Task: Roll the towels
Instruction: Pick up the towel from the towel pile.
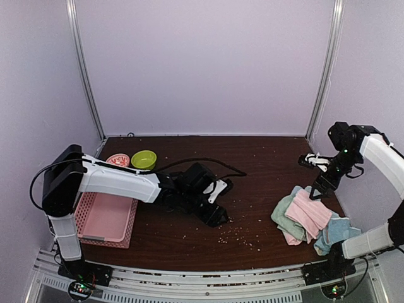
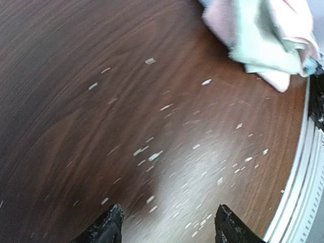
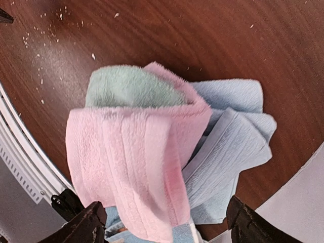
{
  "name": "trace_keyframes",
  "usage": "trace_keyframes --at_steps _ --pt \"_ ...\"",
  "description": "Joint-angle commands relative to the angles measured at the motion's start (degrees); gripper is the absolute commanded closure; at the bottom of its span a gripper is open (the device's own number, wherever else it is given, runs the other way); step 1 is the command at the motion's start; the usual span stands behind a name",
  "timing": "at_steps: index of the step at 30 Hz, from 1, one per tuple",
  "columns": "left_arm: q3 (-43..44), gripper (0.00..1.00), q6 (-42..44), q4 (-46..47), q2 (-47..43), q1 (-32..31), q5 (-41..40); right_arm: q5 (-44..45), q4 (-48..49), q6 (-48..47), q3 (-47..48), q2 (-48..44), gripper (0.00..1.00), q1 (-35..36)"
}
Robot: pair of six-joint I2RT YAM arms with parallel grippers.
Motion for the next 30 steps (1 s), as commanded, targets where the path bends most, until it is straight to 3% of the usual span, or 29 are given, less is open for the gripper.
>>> trace_keyframes --at_steps 1,10,16,20,24,30 --pt "7.6 0.36 5.6 4.2 5.3 -1.9 3.3 3.9 -0.9 -1.2 -3.6 0.4 0.18 -0.1" --pt "18.7 0.37 5.6 11.8 18.0 -3.5 5.4 -1.7 -1.1 -2.1 -4.1 2.5 0.49 0.0" --pt "20.4 0.37 4.8 12.6 19.5 -3.8 5.6 -6.6 -4.4 -4.4 -2.3 2.9 0.98 0.0" --pt "18.8 0.37 5.4 12.4 17.9 -3.8 4.2 -9.6 -4.4 -4.3 3.0 2.0 1.0 0.1" --pt "16.4 0.37 5.6 12.0 14.7 -3.8 1.4 -17.1 -3.2 -1.4 16.5 3.1 1.0 0.1" --pt "9.6 0.36 3.8 12.5 7.5 -3.2 -4.9 -23.7 12.1 13.3 36.2 6.5 1.0 6.2"
